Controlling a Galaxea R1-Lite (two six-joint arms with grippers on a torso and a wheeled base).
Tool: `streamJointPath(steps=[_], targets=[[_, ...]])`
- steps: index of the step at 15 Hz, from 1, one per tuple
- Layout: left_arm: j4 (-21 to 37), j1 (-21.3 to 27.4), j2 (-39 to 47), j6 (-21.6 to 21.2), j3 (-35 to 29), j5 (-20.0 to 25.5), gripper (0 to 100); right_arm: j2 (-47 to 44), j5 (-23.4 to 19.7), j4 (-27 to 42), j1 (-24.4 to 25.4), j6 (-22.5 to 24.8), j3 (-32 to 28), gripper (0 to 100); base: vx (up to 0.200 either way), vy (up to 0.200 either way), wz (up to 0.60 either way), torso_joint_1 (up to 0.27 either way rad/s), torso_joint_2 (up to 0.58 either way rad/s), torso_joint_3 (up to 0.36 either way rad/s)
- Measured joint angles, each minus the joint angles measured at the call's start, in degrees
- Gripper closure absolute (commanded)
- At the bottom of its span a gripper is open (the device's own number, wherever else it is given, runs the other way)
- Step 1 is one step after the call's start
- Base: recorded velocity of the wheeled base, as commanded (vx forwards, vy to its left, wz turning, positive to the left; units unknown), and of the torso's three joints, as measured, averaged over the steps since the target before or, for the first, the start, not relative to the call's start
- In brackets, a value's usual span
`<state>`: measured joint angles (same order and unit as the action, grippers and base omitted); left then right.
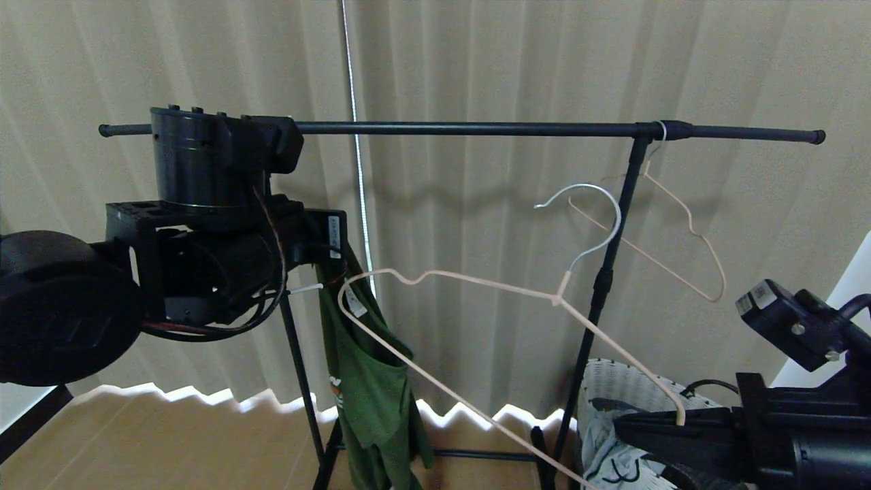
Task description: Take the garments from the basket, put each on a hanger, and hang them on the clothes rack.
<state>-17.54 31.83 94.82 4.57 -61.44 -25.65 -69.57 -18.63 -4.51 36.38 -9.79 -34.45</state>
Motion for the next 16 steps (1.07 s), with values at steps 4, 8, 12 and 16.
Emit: streamJointPath(steps=[4, 8, 12, 16], targets=[[0.00, 0.50, 0.79, 0.22, -0.24, -0.05, 100, -5.32, 3.15, -6.38, 0.20, -4.00, -0.85, 100, 0.000, 0.000, 0.00, 0.000, 0.00, 0.000], [-0.09, 0.61, 1.02, 0.32, -0.07, -1.91, 100, -8.55, 4.38, -8.02, 0.39, -5.07, -1.96, 100, 0.000, 0.000, 0.00, 0.000, 0.00, 0.000], [-0.38, 0.52, 1.43, 1.11, -0.24, -2.76, 100, -9.03, 4.80, -8.00, 5.40, -7.20, -2.45, 100, 0.000, 0.000, 0.00, 0.000, 0.00, 0.000], [-0.29, 0.59, 1.49, 1.01, 0.06, -4.56, 100, -10.34, 9.65, -7.97, 6.25, -7.36, -4.55, 100, 0.000, 0.000, 0.00, 0.000, 0.00, 0.000]])
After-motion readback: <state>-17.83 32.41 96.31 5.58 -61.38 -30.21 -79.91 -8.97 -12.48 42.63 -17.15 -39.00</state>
